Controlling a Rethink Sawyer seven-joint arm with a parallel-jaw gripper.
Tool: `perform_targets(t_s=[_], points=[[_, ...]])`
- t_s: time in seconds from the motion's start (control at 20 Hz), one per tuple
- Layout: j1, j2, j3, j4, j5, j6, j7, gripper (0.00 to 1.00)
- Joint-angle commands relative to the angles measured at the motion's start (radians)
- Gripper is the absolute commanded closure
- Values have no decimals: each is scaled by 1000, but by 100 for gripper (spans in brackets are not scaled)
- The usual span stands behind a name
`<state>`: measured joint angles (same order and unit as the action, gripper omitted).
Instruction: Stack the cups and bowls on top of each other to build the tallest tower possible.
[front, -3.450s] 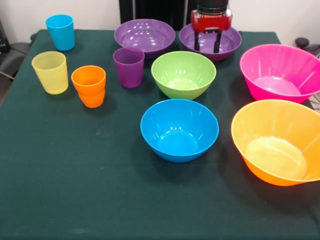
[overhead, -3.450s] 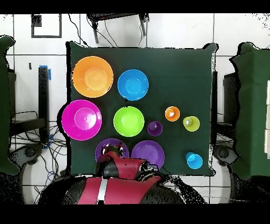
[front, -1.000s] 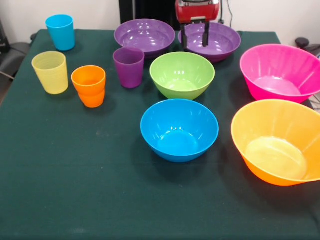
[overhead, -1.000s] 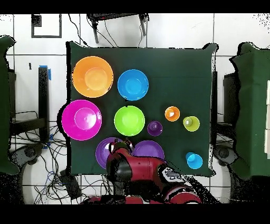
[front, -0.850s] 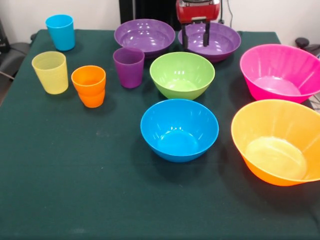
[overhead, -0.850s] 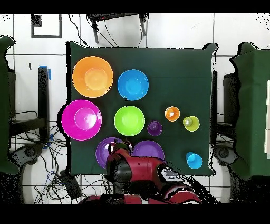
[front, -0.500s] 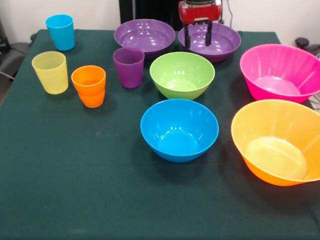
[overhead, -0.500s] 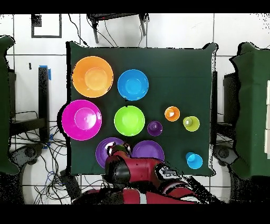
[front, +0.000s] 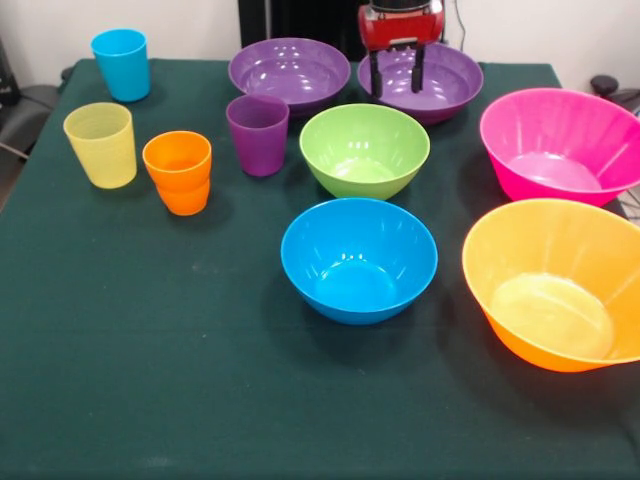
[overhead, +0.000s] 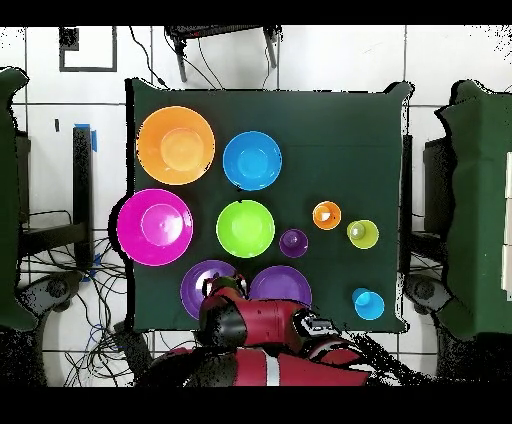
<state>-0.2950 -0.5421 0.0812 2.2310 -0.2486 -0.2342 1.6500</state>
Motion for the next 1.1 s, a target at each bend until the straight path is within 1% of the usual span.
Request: perform_targets(t_s=[0.05, 0.2, 0.35, 0.45, 0.65, 0.85, 0.95, 1.1], points=[[12, 93, 55, -109, -35, -27, 132, 0], [24, 103, 42, -109, -38, -60, 137, 0], [37, 94, 27, -99, -33, -80, 144, 0], [42, 73, 22, -93, -29, -59, 134, 0], [23, 38, 31, -74, -40, -11, 115, 0], [-17, -34, 60, -31, -50, 72, 97, 0], [-23, -46, 65, -27, -51, 91, 95, 0], [-25, -36, 65, -33, -56, 87, 97, 0]])
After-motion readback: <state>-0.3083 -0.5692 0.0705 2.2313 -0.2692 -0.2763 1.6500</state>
